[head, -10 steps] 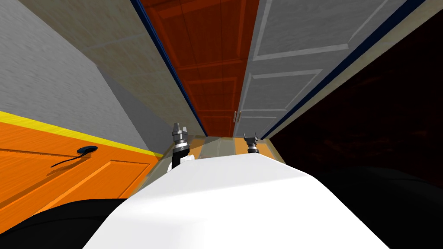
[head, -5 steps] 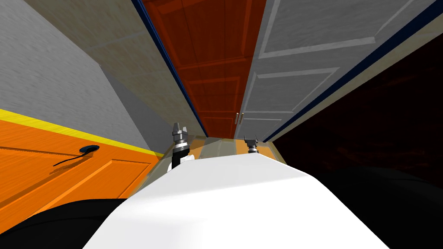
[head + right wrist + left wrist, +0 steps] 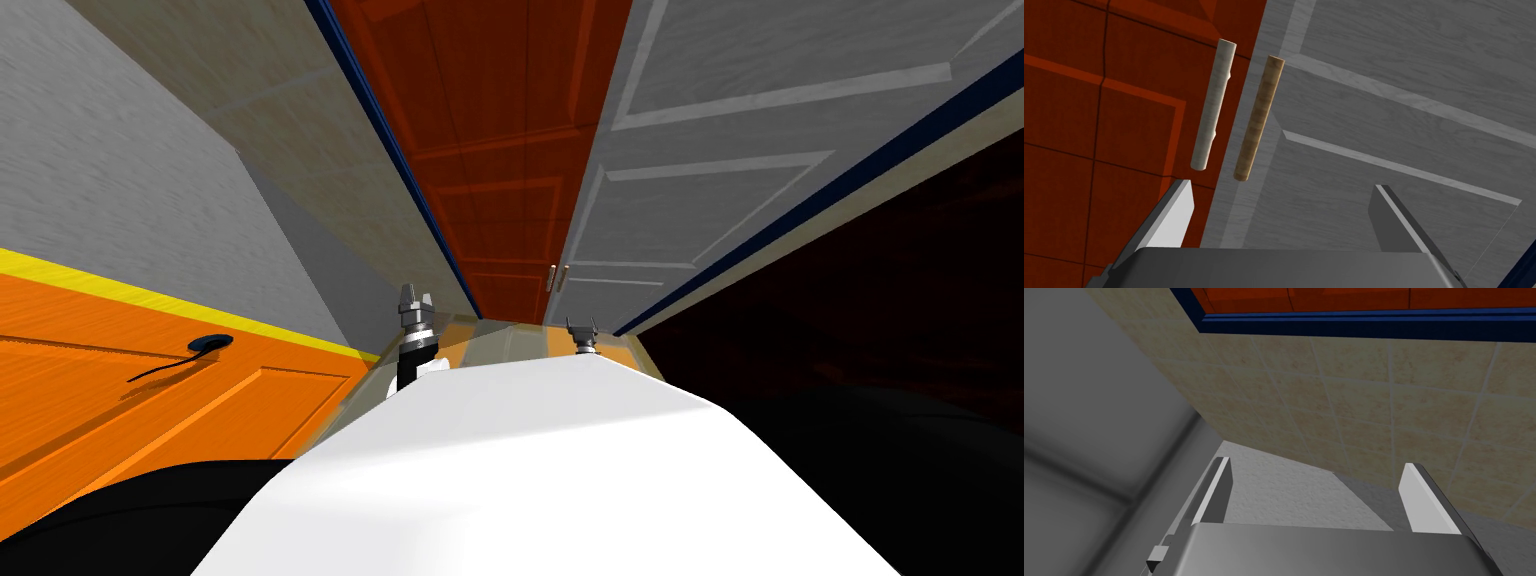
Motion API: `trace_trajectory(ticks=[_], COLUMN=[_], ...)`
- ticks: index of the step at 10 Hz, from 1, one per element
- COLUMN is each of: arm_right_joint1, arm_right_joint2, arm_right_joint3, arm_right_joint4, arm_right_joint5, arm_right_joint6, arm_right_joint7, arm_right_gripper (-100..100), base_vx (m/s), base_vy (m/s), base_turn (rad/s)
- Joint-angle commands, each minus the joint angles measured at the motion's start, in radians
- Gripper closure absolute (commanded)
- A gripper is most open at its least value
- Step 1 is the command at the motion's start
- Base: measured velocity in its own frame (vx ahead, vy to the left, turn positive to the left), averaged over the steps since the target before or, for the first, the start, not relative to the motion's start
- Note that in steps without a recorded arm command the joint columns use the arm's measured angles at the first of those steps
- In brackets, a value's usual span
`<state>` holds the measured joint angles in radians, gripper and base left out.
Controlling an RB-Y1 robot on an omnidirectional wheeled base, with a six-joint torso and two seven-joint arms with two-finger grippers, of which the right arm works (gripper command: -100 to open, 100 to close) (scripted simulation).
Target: Pull the door open
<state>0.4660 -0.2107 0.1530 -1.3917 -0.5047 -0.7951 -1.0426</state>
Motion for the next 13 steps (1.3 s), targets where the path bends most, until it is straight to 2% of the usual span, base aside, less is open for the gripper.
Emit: trace_trajectory(ticks=[1,7,10,13], arm_right_joint1=[-0.005,-0.016,-0.026,-0.033], arm_right_joint2=[-0.004,-0.019,-0.029,-0.036], arm_right_joint3=[0.003,0.013,0.019,0.023], arm_right_joint4=[0.030,0.116,0.174,0.212], arm_right_joint5=[-0.012,-0.055,-0.085,-0.105], arm_right_joint6=[-0.012,-0.042,-0.063,-0.077], arm_right_joint7=[-0.031,-0.130,-0.199,-0.245], arm_right_gripper=[-100,-100,-100,-100], base_vx=[0.092,0.095,0.139,0.142], base_vy=[-0.028,-0.026,-0.029,-0.042], base_turn=[0.064,0.055,0.082,0.062])
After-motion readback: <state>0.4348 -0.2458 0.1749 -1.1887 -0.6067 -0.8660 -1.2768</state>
